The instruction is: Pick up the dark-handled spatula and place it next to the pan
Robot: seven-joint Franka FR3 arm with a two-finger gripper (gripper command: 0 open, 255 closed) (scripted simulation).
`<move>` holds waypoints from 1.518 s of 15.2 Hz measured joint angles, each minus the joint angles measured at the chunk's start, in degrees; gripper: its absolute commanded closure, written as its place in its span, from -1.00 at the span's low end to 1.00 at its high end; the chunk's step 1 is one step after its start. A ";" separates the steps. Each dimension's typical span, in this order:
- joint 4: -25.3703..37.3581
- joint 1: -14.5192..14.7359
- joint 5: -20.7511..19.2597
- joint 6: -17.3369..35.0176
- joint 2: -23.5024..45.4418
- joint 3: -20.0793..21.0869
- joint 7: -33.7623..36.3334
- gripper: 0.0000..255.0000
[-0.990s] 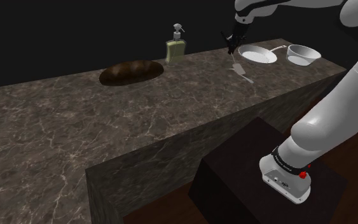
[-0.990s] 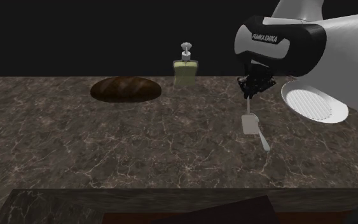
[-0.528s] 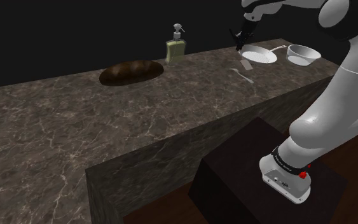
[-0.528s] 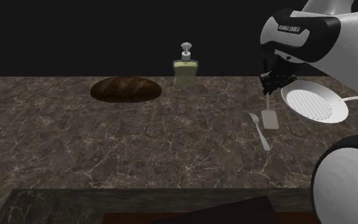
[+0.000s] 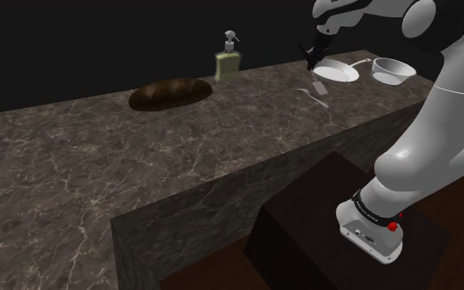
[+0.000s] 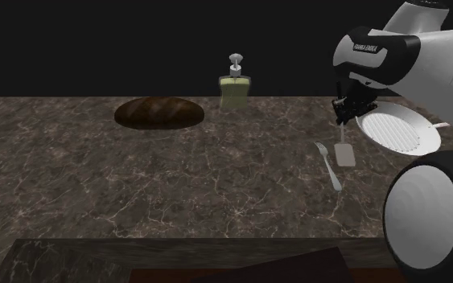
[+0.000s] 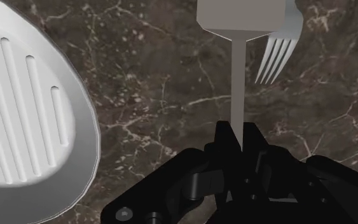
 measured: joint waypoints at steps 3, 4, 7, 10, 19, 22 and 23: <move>-1.35 0.04 0.18 2.06 0.72 0.10 -0.07 1.00; -1.71 0.05 0.22 2.57 0.88 0.12 -0.08 1.00; -3.26 0.03 0.44 4.84 1.61 0.20 -0.26 1.00; -4.35 -0.02 0.70 6.85 2.55 0.29 -0.46 1.00; -6.16 -0.20 1.27 10.64 4.54 0.49 -0.96 1.00; -6.19 -0.20 1.27 10.68 4.55 0.49 -0.96 -1.00; -6.19 -0.20 1.27 10.67 4.55 0.49 -0.96 -1.00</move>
